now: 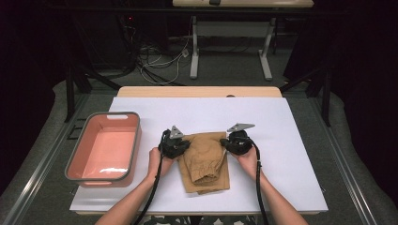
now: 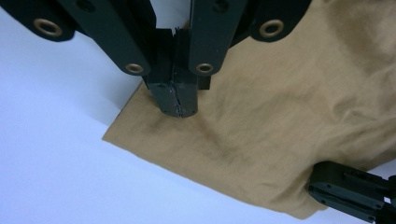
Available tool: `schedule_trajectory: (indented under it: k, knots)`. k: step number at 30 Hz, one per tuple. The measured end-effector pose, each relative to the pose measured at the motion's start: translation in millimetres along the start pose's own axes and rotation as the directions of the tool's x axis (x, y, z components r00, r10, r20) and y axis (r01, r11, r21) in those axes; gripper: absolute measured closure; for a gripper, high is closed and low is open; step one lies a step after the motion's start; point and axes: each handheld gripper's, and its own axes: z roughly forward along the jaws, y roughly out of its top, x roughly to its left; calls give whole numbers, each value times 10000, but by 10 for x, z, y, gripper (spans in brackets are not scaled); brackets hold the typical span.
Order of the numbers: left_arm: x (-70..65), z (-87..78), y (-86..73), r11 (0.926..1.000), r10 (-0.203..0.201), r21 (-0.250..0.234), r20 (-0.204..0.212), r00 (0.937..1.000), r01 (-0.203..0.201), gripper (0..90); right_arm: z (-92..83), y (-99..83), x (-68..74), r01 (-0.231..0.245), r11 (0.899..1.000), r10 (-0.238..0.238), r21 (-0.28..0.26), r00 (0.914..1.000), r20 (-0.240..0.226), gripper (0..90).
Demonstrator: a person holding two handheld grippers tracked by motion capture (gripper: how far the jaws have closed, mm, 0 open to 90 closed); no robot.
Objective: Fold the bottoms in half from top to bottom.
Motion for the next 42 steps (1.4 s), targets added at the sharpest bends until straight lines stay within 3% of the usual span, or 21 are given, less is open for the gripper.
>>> schedule_trajectory:
  k: [4, 6, 9, 12, 15, 19, 29, 42]
  knots:
    - [-3, -22, -6, 10000, -33, 43, 38, 10000, 33, 813, 6, -19, 14, -9, 10000, 9, -70, 10000, -10, 889]
    - [-2, -54, -2, 10000, -98, -3, -18, 10000, 98, 729, -19, -27, 29, -41, 9997, 43, -222, 10000, 79, 851]
    - [6, -106, 5, 9998, -174, -40, -98, 9998, 173, 536, -100, -26, 32, 4, 9994, -4, -348, 10000, 6, 763]
    - [30, -170, -4, 9989, -466, -73, -100, 9989, 465, 394, -167, -30, 31, -41, 9987, 40, -505, 10000, -20, 667]
    - [48, -230, -15, 9980, -615, -176, 33, 9981, 615, 329, -227, -34, 17, -96, 9986, 94, -528, 9999, -44, 527]
    - [30, -318, -39, 9984, -550, -155, 162, 9984, 552, 202, -302, -44, 10, -54, 9985, 38, -549, 9996, -295, 340]
    - [-8, -406, -98, 9981, -605, 99, 143, 9981, 603, 88, -445, -143, -1, 122, 9994, -142, -313, 9978, -645, 163]
    - [-59, -422, -112, 9981, -548, 298, 59, 9985, 546, 9, -642, -300, -21, 313, 9982, -334, -512, 9986, -412, 56]
